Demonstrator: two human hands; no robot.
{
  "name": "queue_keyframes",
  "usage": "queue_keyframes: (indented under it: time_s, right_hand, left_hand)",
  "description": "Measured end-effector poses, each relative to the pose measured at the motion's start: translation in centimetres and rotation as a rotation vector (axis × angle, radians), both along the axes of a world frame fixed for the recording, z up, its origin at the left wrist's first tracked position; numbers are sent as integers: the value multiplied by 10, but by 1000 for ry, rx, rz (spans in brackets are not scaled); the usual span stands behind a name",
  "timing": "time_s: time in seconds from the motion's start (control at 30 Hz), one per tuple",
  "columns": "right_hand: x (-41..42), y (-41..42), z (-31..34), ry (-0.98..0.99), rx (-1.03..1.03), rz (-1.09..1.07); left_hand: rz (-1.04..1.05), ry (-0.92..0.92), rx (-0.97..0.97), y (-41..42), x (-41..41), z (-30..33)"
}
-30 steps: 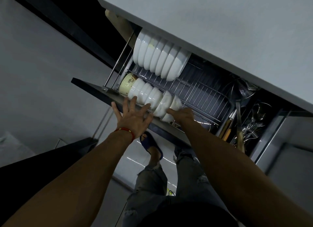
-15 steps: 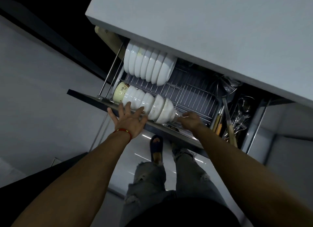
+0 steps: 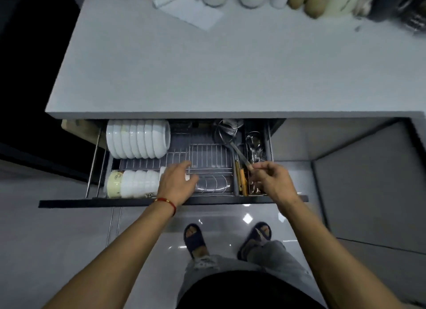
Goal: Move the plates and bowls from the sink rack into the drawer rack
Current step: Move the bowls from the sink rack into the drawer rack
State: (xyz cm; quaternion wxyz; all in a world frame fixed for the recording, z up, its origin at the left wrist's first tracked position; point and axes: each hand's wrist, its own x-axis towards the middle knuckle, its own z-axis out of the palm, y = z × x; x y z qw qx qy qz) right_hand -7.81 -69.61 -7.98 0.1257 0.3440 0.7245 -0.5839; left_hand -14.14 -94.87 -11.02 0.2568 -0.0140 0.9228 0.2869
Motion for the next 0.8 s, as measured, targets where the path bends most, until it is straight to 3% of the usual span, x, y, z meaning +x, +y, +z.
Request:
queue_keyframes:
  time_s: [0.23,0.4,0.53,0.8]
  right_hand:
    - [49,121,29,247,-51,-260]
    - [106,255,51,352,-16,-418]
    - [166,359,61,345,14,-616]
    - [248,497,52,314,57,-992]
  left_hand:
    - [-184,58,434,199,18,87]
    - [-164,-57,674,370,57,126]
    - [-212,-194,728,493,98,149]
    - [-472,-252,802,656,134,178]
